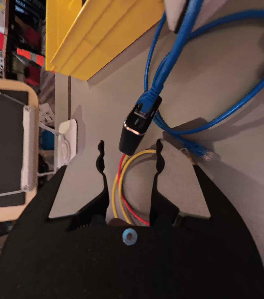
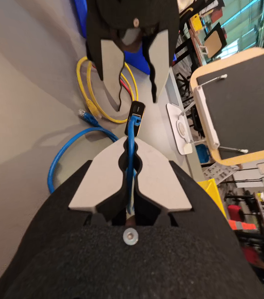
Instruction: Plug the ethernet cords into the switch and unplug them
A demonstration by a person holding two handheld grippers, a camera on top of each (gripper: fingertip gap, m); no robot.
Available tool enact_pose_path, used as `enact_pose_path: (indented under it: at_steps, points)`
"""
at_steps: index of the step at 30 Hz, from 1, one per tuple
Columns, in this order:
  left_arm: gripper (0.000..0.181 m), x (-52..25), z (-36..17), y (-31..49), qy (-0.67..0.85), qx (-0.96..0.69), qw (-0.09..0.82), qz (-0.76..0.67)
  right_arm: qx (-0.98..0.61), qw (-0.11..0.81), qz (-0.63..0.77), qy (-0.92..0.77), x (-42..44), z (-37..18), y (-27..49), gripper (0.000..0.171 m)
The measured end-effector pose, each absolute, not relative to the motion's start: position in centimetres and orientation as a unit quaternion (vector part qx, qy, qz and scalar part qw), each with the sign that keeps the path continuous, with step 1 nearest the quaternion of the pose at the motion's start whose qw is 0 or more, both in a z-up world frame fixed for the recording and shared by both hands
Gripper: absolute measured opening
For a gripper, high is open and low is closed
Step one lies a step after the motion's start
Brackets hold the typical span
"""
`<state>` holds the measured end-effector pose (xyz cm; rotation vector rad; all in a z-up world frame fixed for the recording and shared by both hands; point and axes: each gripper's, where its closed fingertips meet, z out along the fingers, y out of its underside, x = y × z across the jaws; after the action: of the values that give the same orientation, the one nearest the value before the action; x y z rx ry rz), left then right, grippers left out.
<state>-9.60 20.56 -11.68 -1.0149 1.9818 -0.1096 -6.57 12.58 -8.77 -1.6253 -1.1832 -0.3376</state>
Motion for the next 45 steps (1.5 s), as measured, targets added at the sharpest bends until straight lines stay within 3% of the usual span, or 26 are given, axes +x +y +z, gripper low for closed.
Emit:
enact_pose_path:
  at_steps: [8, 10, 14, 16, 18, 19, 22, 25, 28, 30, 32, 39, 45]
  points:
    - [0.044, -8.2, -13.9, 19.6, 0.885, -0.255, 0.386, 0.045, -0.656, 0.511, -0.173, -0.528, -7.3, -8.6, 12.2, 0.001]
    - [0.028, -7.8, -14.4, 19.4, 0.893, -0.231, 0.382, 0.054, -0.658, 0.507, -0.168, -0.530, -7.2, -8.9, 12.1, 0.001]
    - [0.027, -6.6, -14.6, 20.3, 0.868, -0.268, 0.412, 0.066, -0.696, 0.501, -0.151, -0.492, -5.9, -9.7, 12.4, 0.004]
    - [0.027, -6.1, -14.0, 21.5, 0.836, -0.307, 0.449, 0.074, -0.760, 0.503, -0.071, -0.405, -4.8, -10.2, 12.9, 0.013]
    - [0.027, -5.9, -13.3, 23.3, 0.787, -0.361, 0.491, 0.097, -0.803, 0.516, 0.024, -0.297, -3.7, -9.5, 13.4, 0.041]
    - [0.027, -5.9, -13.1, 23.9, 0.764, -0.382, 0.510, 0.101, -0.799, 0.539, 0.069, -0.257, -3.6, -8.5, 13.4, 0.047]
    - [0.027, -6.3, -13.0, 24.8, 0.700, -0.419, 0.567, 0.110, -0.745, 0.600, 0.238, -0.170, -4.2, -4.4, 12.1, 0.041]
    - [0.026, -6.8, -12.7, 25.1, 0.647, -0.403, 0.629, 0.152, -0.715, 0.598, 0.352, -0.079, -2.9, -2.9, 11.3, 0.040]
    - [0.026, -7.2, -13.8, 25.2, 0.635, -0.379, 0.648, 0.182, -0.741, 0.549, 0.385, -0.018, -1.7, -2.9, 11.7, 0.039]
    - [0.027, -7.2, -13.2, 25.2, 0.623, -0.375, 0.662, 0.182, -0.811, 0.482, 0.330, -0.030, -1.7, -4.3, 12.6, 0.040]
    - [0.027, -7.1, -12.7, 25.2, 0.620, -0.351, 0.673, 0.198, -0.870, 0.401, 0.281, -0.055, -2.0, -6.0, 13.8, 0.052]
    - [0.026, -7.2, -10.8, 25.0, 0.600, -0.333, 0.698, 0.207, -0.862, 0.208, 0.462, 0.016, -6.7, -9.6, 19.5, 0.052]
    - [0.026, -8.0, -10.3, 25.3, 0.594, -0.331, 0.702, 0.212, -0.815, 0.186, 0.546, 0.057, -9.4, -10.7, 19.4, 0.038]
